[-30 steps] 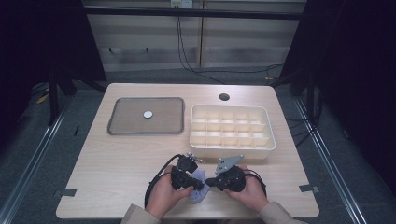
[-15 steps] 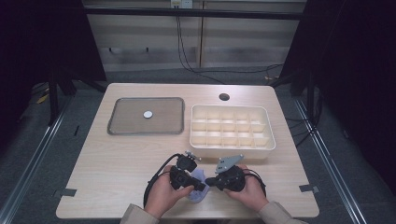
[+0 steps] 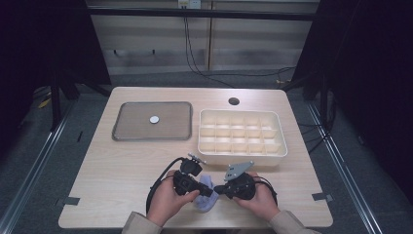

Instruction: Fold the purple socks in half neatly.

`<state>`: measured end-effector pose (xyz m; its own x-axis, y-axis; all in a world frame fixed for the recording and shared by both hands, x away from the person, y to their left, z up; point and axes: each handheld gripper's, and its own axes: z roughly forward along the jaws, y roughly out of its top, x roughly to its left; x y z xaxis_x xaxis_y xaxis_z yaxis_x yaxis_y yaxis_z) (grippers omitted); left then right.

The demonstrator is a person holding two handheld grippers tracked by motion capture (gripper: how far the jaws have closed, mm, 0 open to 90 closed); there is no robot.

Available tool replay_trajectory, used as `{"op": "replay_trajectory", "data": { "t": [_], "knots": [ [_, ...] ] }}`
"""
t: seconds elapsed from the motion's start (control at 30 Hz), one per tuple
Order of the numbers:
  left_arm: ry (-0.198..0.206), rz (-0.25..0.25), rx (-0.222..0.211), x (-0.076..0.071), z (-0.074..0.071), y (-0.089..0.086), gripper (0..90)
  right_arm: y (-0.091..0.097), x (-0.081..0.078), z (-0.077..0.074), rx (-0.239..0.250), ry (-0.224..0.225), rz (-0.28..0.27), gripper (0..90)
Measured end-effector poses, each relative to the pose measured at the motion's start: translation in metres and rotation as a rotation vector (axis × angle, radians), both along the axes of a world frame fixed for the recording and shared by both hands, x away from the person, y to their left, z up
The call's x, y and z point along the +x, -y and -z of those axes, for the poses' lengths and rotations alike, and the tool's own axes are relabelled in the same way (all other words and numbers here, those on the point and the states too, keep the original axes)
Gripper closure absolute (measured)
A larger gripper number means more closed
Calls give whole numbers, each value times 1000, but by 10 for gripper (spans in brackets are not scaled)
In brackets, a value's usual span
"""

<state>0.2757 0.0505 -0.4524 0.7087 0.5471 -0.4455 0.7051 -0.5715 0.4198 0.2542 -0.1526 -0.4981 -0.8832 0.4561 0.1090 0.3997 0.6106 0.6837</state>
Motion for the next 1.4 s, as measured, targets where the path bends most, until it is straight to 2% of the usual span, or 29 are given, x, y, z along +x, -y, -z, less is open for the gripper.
{"op": "replay_trajectory", "data": {
  "t": [0.07, 0.17, 0.23, 0.27, 0.33, 0.47, 0.7, 0.83, 0.97, 1.07, 1.13, 1.3, 1.4],
  "knots": [
    [-5, 3, 7, 0, 0, 0, 769, 0, 0, 0, 0, 0, 0, 900],
    [-7, 5, 10, 0, 4, 2, 778, 0, 0, 0, -1, 0, 0, 900],
    [5, 18, 25, -2, 8, 6, 780, 0, 0, 0, 0, -2, 2, 900],
    [25, 32, 56, -3, 11, 10, 782, 0, 0, 0, 2, -2, 0, 900],
    [39, 28, 63, -5, 12, 12, 785, 0, 0, 0, -2, 1, -1, 900],
    [66, 53, 84, -6, 13, 14, 787, 0, 0, 0, -2, 0, 1, 897],
    [56, 42, 71, -6, 14, 12, 785, 0, 0, 0, -8, 12, -6, 898],
    [24, 23, 58, -5, 11, 11, 764, 0, 0, 0, -7, 10, -4, 899],
    [8, 15, 47, -3, 8, 7, 764, 0, 0, 0, -2, 1, 3, 899],
    [8, 21, 41, -3, 7, 6, 753, 0, 0, 0, -4, 3, 5, 899],
    [11, 7, 28, -3, 4, 6, 714, 0, 1, 0, 3, 1, 3, 898],
    [15, 0, 31, -1, 0, 3, 699, 0, 1, 0, 3, 1, 3, 898],
    [19, -6, 16, 1, -3, -1, 657, 0, 1, 0, 4, 2, 0, 899]
  ]
}}
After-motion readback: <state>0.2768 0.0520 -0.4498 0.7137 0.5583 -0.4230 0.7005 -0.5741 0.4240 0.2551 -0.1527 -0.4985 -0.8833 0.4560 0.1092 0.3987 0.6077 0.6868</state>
